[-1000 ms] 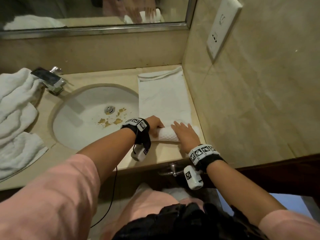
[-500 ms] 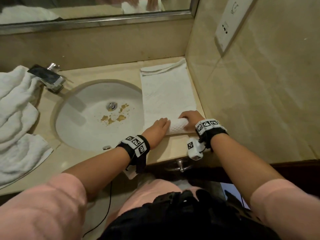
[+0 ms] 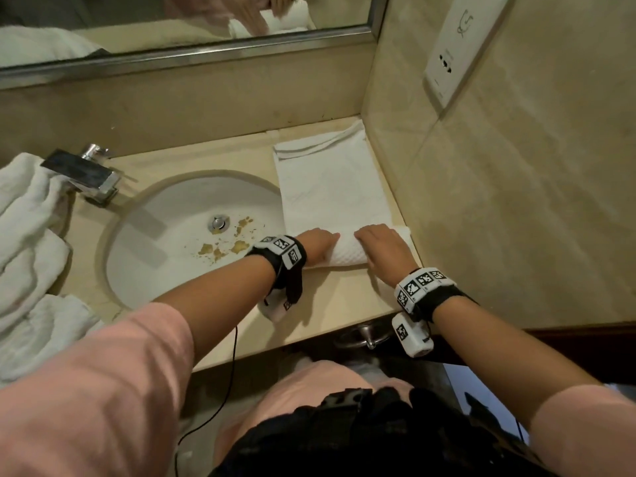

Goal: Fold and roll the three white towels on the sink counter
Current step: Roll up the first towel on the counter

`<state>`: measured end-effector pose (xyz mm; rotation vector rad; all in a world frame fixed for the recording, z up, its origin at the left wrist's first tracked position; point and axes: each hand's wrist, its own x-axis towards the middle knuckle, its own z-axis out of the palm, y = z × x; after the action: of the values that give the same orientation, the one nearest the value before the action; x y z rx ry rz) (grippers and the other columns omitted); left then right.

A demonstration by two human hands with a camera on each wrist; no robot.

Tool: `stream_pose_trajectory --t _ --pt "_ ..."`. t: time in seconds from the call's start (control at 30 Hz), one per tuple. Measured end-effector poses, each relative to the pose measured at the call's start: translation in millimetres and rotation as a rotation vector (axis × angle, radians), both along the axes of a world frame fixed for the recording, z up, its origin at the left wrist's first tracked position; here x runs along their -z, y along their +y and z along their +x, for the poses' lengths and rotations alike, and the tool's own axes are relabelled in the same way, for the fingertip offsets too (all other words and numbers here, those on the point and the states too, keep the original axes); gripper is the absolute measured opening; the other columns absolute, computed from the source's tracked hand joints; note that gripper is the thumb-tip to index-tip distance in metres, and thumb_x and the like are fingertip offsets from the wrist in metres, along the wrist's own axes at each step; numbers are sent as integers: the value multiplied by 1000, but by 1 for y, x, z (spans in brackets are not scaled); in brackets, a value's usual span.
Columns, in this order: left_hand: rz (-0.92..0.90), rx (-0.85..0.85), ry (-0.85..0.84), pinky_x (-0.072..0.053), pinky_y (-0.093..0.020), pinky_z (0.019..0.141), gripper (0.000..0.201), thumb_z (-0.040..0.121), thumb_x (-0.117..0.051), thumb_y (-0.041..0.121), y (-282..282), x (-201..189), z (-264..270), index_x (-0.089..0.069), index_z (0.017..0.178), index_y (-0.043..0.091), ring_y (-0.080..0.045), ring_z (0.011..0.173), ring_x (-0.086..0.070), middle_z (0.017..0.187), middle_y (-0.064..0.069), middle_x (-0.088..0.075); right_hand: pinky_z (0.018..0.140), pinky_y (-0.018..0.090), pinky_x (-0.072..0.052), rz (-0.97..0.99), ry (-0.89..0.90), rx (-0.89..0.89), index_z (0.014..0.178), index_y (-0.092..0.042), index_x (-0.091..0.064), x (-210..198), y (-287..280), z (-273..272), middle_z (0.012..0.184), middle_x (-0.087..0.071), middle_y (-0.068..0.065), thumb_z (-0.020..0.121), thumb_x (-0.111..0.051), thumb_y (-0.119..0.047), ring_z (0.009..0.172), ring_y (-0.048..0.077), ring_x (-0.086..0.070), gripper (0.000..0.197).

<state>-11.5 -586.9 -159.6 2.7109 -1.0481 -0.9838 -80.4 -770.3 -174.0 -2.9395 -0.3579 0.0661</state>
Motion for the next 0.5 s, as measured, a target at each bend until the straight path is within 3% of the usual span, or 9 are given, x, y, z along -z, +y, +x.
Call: stream_pose_trajectory --t 0.07,0.13,0.2,0.27,0.37,0.43,0.5 --pt "-42 -123 121 -39 -36 102 53 93 -51 17 -1 -2 10 -36 144 12 -30 122 -51 133 -13 -54 98 39 -43 -35 18 -23 126 -6 -55 1 1 -4 126 -59 12 71 -74 -7 114 30 -55 58" --pt "-45 -149 126 -39 -36 103 53 93 -52 14 -2 -4 14 -37 144 10 -29 122 -50 133 -12 -54 98 41 -45 -67 17 -55 127 -1 -54 4 1 -5 126 -59 16 62 -82 -10 113 32 -57 71" --pt "-38 -128 84 -38 -34 103 54 94 -50 13 -4 -1 13 -33 145 8 -30 123 -48 135 -15 -50 81 37 -52 -59 -28 -40 115 0 -62 7 3 0 108 -67 17 54 -81 1 94 33 -65 64" --pt "-31 -82 -34 -38 -35 102 54 96 -46 13 -7 3 2 -28 146 2 -32 123 -46 139 -19 -44 67 31 -49 -80 -12 -2 107 -3 -64 7 7 10 94 -69 13 59 -76 3 82 30 -65 50" --pt "-33 -22 -312 -41 -41 97 43 97 -43 5 -3 14 -18 -36 138 -6 -38 116 -49 131 -24 -48 67 30 -38 -182 168 26 109 -14 -58 2 8 28 97 -65 6 73 -70 -10 90 26 -60 39" --pt "-79 -31 -388 -50 -42 83 44 83 -60 -3 0 17 -27 -52 125 -11 -41 96 -60 111 -27 -59 69 30 -42 -203 217 -10 110 -18 -58 -1 6 42 100 -67 4 78 -66 -13 93 26 -62 34" --pt "-25 19 -514 -55 -35 73 51 62 -73 -2 2 29 -26 -63 112 -10 -34 78 -64 95 -21 -66 73 32 -47 -204 286 -22 110 -18 -60 -4 6 54 101 -68 5 82 -60 -13 93 27 -63 29"
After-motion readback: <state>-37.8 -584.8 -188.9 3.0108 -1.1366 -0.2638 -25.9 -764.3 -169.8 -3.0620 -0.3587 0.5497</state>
